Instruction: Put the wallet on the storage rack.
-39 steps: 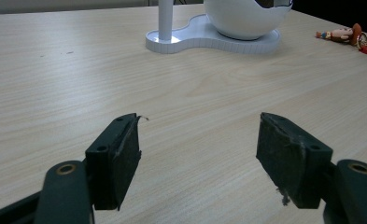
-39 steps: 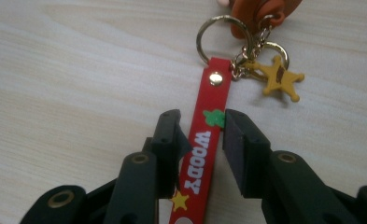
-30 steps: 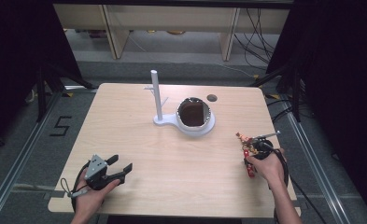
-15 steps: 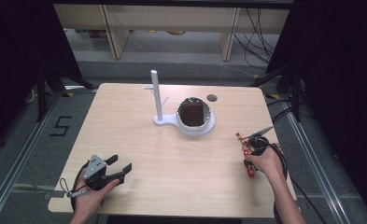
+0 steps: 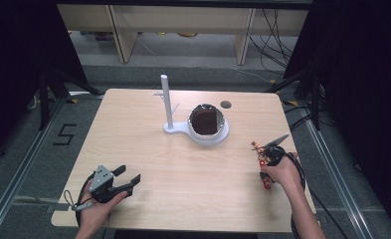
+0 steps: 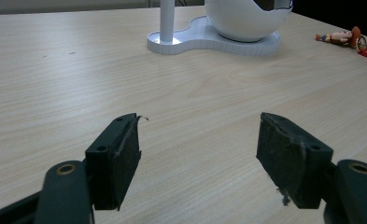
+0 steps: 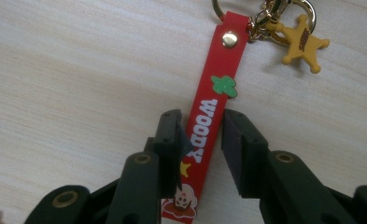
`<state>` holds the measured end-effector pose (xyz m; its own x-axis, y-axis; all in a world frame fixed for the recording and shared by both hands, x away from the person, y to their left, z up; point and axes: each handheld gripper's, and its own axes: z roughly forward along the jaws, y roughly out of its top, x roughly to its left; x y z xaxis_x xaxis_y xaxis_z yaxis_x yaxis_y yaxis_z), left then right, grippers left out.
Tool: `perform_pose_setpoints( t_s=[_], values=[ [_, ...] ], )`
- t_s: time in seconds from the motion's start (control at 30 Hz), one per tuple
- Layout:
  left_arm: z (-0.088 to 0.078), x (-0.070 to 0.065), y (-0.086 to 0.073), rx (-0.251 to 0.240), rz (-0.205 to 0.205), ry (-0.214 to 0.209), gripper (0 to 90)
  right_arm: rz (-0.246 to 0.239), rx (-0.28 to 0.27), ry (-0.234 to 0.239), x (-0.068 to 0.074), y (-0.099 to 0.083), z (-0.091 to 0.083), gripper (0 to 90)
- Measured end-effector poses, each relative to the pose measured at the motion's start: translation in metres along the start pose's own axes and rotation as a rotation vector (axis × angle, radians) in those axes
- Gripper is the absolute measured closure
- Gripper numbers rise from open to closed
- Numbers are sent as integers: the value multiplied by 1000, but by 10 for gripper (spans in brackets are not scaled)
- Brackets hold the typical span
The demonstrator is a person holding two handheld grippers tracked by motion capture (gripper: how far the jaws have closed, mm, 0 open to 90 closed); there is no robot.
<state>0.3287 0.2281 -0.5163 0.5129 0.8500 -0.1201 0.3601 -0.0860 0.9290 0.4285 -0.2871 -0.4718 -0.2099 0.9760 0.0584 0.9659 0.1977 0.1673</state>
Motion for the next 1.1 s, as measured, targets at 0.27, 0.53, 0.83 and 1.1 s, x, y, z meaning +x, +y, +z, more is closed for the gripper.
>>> perform_pose_setpoints(
  t_s=[0.27, 0.53, 0.83, 1.1],
  values=[
    [0, -1, 0, 5, 2, -2, 292, -69, 80, -16, 3, 10, 1, 749],
    [0, 0, 0, -7, 2, -8, 292, -91, 47, -29, 4, 6, -2, 759],
    [1, -8, 6, -17, 22, -32, 291, -58, -142, 17, 0, -2, -38, 761],
    [1, -11, 12, -23, 35, -50, 291, -119, -213, 19, 8, 1, -67, 763]
  ],
)
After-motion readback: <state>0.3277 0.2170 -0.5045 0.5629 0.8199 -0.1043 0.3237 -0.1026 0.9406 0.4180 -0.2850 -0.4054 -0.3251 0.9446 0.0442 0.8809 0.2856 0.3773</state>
